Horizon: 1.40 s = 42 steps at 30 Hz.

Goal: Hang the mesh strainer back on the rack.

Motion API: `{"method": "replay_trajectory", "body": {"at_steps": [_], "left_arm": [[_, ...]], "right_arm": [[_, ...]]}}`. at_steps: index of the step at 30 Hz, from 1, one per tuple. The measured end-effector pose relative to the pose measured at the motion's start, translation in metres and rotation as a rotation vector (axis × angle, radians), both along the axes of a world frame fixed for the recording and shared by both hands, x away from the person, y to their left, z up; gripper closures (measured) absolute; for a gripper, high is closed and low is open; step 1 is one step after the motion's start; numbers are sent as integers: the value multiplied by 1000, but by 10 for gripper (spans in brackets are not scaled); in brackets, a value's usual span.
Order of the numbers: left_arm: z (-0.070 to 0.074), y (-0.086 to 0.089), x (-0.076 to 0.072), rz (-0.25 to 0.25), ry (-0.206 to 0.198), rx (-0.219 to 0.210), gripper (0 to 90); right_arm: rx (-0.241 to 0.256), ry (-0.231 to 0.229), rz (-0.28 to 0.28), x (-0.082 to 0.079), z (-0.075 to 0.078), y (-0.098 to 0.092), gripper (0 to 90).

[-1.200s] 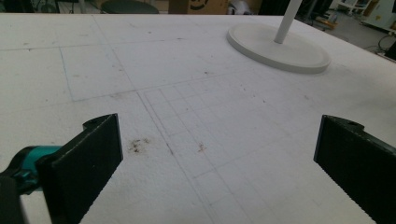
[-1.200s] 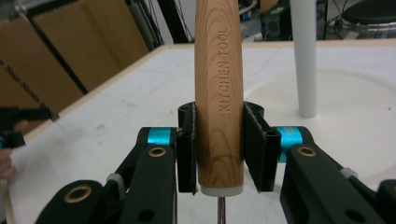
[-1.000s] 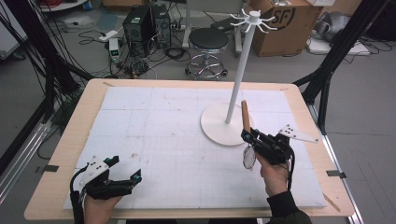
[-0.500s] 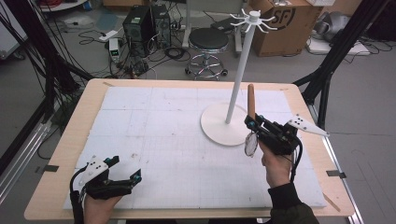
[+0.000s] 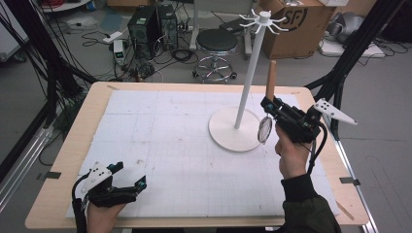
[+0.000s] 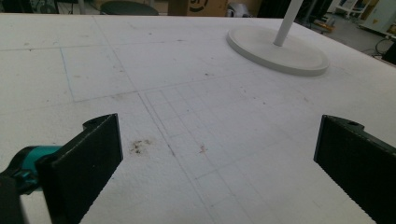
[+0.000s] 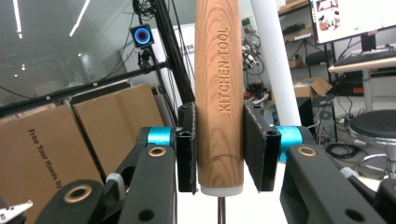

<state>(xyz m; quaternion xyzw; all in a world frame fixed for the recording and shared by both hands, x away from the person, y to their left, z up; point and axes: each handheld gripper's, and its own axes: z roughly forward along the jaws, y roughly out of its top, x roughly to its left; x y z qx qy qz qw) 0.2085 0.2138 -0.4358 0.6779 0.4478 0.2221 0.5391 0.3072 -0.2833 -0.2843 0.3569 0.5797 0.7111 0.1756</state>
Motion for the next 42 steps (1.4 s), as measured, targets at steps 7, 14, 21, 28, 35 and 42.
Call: {"method": "replay_trajectory", "body": {"at_steps": [7, 14, 21, 28, 35, 42], "left_arm": [[-3, 0, 3, -1, 7, 5, 17], [-4, 4, 5, 7, 14, -5, 17], [-4, 4, 5, 8, 14, -11, 17], [-4, 5, 5, 4, 14, -14, 17], [-3, 6, 5, 8, 13, -24, 17], [-3, 8, 6, 8, 12, -35, 17]], "right_arm": [[24, -39, -9, 5, 14, -2, 686], [33, -65, -23, 16, 31, -4, 686], [40, -96, -28, 19, 50, -4, 686], [23, -86, -33, 23, 54, -2, 686], [-9, -75, -52, 29, 54, 5, 686], [-21, -74, -69, 33, 58, 9, 686]]}}
